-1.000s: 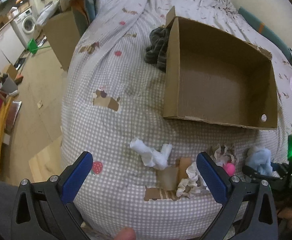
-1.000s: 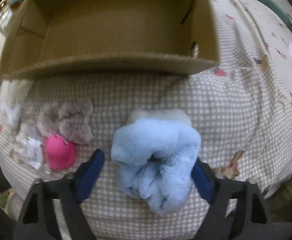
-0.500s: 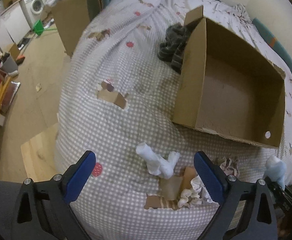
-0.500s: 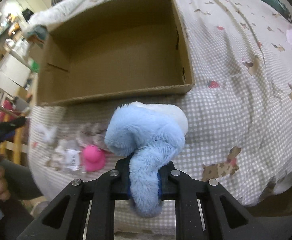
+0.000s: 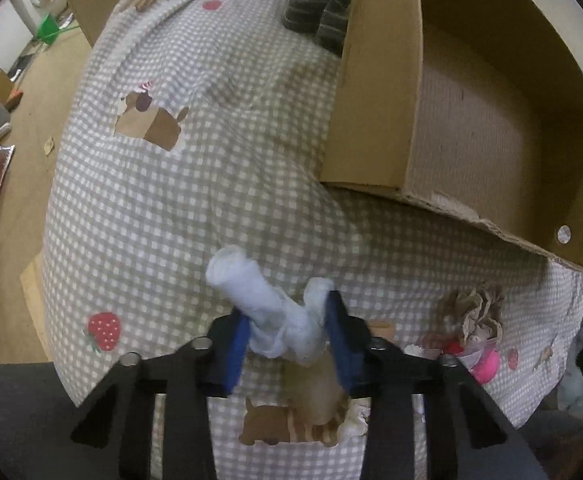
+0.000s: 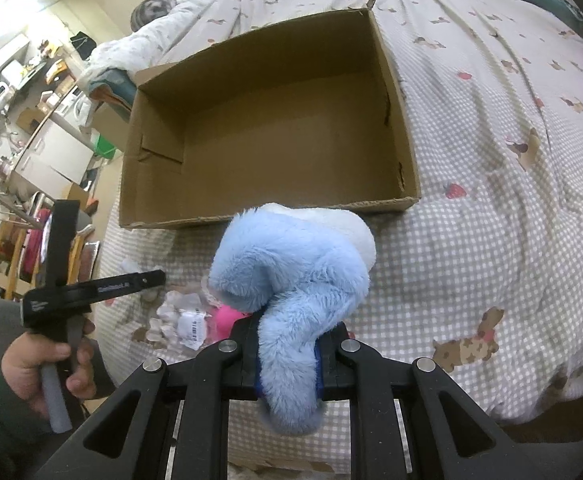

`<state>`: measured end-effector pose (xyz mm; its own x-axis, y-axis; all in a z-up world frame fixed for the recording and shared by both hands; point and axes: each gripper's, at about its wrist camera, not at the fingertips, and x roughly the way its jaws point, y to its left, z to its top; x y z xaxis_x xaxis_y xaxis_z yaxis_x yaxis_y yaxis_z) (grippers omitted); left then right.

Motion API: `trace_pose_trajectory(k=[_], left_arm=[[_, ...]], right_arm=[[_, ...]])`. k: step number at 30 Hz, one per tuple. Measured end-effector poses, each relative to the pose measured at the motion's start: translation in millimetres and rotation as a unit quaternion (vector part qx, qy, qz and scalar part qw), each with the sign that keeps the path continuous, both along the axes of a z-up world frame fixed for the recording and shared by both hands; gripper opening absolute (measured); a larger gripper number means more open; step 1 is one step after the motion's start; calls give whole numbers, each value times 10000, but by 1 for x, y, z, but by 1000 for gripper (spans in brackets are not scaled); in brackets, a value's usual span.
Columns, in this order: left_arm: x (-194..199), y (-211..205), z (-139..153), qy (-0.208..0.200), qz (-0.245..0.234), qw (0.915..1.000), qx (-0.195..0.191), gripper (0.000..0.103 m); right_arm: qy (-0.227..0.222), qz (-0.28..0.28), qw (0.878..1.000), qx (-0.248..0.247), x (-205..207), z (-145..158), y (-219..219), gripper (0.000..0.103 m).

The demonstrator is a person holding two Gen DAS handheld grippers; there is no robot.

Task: Organize soft objects
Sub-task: 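Grasp the light-blue scrunchie with the right tool while the left tool grasps the white sock, then carry the scrunchie and sock over the cardboard box with both tools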

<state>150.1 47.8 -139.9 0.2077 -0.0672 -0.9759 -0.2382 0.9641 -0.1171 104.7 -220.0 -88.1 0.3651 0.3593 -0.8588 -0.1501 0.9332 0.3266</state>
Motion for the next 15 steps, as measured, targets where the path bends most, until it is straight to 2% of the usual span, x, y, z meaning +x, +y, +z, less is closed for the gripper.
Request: trace_pose_trajectory(k=[4, 15], left_arm=[[-1, 0, 8, -152, -24, 9999, 33, 25], [-17, 11, 42, -631, 44, 9979, 152, 24]], right_arm=[[0, 52, 9999, 102, 2, 0, -2, 19], [-41, 121, 9999, 78, 1, 3, 3, 19]])
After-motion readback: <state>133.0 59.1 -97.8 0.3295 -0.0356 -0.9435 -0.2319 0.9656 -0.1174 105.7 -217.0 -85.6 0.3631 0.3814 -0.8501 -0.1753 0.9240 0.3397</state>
